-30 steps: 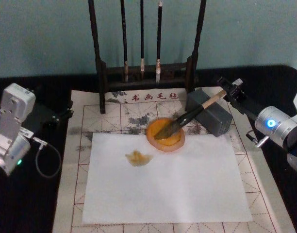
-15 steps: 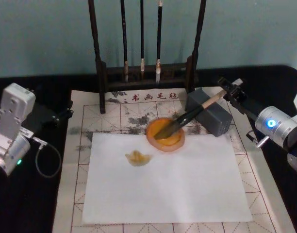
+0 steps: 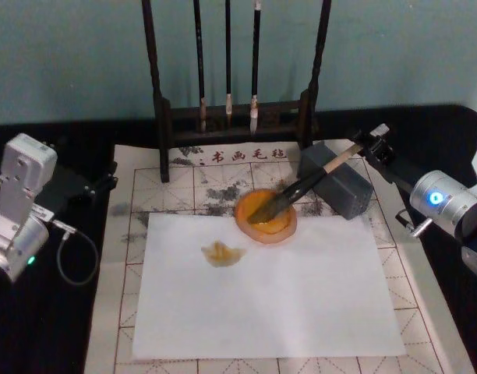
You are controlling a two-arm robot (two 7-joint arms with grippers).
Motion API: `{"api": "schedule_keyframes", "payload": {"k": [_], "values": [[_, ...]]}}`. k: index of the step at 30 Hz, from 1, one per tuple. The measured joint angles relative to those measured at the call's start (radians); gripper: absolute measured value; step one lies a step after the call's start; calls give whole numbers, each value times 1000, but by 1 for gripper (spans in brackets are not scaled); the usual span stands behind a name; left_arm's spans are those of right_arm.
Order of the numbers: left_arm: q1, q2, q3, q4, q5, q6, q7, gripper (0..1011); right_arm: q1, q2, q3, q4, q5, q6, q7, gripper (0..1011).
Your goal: Pick up the brush from the inkstone, write on the paper, then place the brush back to its original position.
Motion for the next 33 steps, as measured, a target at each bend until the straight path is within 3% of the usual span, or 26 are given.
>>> {"api": "schedule_keyframes", "payload": {"k": [10,26,33], "values": [[0,0,0,0,0,0,0,1001,0,0,0,0,-1,0,0,191],[0,0,0,0,0,0,0,1001,0,2,-3,0,1,-2,0,185],[0,0,0,0,0,0,0,1001,1,13,-14,-16,28,-14,5,185]]}}
